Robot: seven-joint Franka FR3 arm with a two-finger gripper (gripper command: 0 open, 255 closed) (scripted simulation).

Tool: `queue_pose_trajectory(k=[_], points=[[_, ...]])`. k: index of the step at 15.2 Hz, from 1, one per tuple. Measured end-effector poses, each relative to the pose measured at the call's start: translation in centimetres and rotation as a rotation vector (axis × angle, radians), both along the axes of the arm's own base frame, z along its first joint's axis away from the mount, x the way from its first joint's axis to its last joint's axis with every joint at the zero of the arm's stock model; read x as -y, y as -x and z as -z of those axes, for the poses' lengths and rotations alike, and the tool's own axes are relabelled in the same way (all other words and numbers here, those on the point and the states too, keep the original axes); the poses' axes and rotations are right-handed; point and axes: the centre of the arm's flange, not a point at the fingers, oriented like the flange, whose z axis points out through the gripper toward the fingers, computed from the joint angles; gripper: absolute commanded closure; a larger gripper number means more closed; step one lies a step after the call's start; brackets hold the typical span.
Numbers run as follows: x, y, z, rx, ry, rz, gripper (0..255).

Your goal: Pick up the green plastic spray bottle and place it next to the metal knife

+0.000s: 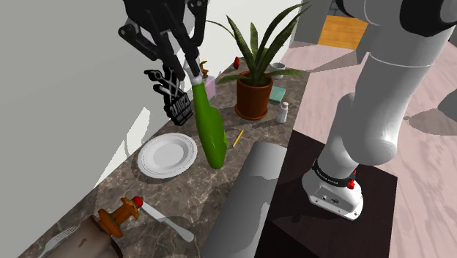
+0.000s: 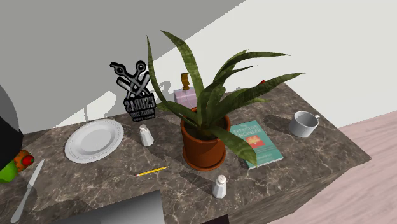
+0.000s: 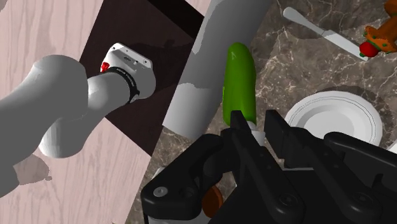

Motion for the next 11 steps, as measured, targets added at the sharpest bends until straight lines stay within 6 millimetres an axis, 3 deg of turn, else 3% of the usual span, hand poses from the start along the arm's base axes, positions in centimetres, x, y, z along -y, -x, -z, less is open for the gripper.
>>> queue_pose_trajectory(k=[11], points=[[0.0, 0.0, 6.0, 0.000, 0.000, 0.000, 255]])
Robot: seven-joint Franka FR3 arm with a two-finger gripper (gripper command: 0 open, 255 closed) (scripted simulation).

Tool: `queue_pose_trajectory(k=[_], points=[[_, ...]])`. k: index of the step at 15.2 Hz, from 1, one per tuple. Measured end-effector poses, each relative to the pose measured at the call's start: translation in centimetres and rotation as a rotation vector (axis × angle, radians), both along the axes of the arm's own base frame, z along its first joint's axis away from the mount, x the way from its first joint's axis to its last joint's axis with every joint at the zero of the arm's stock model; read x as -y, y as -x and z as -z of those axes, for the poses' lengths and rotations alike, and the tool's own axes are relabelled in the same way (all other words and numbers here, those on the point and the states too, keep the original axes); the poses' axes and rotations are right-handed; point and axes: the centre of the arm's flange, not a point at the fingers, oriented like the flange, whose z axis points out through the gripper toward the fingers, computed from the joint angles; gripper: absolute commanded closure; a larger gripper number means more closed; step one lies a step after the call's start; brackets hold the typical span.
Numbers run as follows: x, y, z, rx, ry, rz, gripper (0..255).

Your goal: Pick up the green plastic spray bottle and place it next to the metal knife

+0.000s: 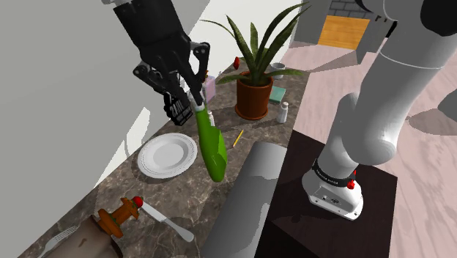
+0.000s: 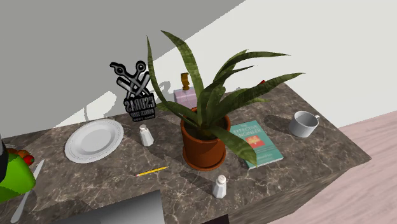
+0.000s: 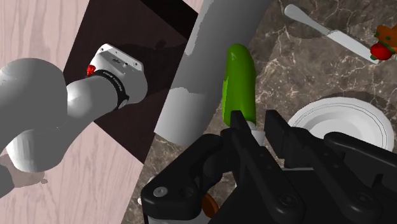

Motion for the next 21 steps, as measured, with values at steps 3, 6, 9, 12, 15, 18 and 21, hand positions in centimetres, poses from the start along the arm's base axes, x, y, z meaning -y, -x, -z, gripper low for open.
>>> queue_pose_trajectory(k=[3, 6, 9, 12, 15, 18, 21], points=[[-0.1, 0.1, 1.6, 0.000, 0.000, 0.000, 255], [0.1, 0.1, 3.2, 0.000, 0.000, 0.000, 255], [-0.2, 0.1, 4.8, 0.000, 0.000, 0.000, 255], [0.0, 0.1, 6.3, 0.000, 0.000, 0.000, 255], [0.0, 0.0, 7.9, 0.000, 0.000, 0.000, 255], [0.0, 0.1, 9.6, 0.000, 0.000, 0.000, 255], [0.0, 0.1, 11.1, 0.000, 0.000, 0.000, 255]])
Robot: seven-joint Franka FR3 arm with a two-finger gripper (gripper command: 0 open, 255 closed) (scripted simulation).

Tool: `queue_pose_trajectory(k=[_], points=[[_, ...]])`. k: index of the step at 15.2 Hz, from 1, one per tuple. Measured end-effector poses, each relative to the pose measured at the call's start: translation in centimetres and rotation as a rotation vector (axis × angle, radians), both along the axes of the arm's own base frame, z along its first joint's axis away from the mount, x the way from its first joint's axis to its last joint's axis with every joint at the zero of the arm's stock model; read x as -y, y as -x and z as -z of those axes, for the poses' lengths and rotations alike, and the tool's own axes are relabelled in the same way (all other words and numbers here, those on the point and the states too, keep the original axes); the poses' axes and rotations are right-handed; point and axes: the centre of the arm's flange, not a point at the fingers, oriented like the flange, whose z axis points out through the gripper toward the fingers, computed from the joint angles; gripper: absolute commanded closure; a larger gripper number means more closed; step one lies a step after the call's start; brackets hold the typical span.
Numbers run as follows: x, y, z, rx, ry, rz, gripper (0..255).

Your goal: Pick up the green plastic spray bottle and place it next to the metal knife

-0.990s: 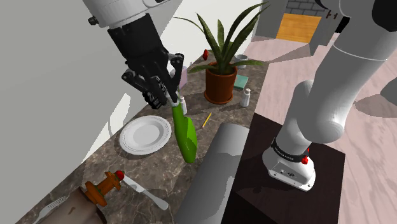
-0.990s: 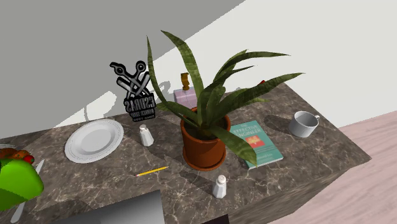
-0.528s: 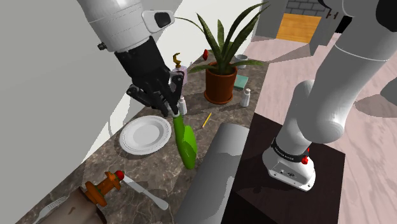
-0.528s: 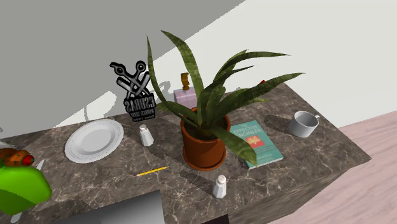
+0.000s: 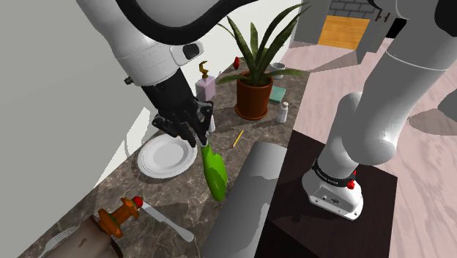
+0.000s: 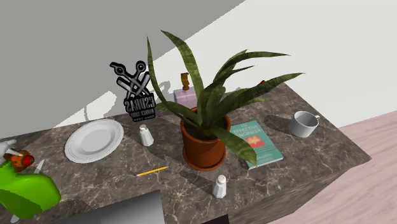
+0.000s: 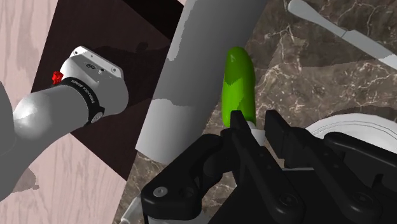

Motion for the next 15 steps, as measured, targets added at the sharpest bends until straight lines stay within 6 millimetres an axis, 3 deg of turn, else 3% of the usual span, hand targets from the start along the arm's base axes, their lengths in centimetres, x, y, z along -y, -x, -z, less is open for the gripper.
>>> queue_pose_trajectory(k=[15], points=[[0.1, 0.0, 7.6, 0.000, 0.000, 0.000, 255]])
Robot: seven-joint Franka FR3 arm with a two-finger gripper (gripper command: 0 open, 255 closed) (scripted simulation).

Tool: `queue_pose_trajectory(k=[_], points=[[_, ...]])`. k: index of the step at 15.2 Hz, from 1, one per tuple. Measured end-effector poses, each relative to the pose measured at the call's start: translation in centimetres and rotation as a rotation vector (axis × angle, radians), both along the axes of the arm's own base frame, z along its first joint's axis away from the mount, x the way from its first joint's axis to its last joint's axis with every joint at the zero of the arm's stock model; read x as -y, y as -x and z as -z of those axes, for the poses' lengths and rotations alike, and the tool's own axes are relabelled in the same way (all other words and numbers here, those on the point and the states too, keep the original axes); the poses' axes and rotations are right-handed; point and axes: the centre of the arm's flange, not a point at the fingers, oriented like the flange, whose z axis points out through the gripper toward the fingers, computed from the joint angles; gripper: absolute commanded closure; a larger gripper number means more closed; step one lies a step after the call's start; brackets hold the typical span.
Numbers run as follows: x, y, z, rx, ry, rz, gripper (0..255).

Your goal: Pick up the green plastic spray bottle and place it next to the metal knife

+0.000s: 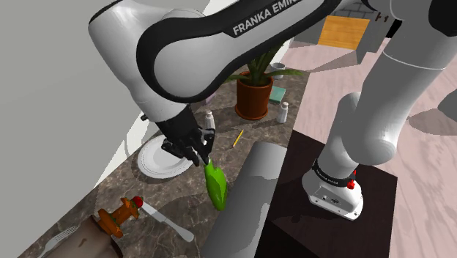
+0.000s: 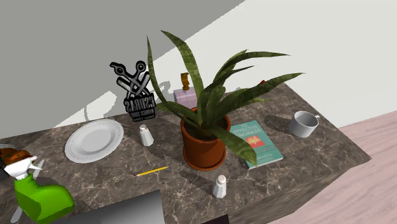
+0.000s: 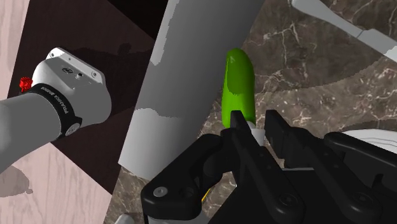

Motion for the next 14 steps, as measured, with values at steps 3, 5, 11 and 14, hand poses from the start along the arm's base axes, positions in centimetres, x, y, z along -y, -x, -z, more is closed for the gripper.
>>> queue_pose_trajectory(k=[3, 5, 11, 14], points=[[-0.05, -0.01, 0.17, 0.000, 0.000, 0.000, 255], [-0.06, -0.01, 0.18, 0.000, 0.000, 0.000, 255], [-0.06, -0.01, 0.18, 0.001, 0.000, 0.000, 0], [-0.12, -0.22, -0.35, 0.001, -0.001, 0.000, 0]])
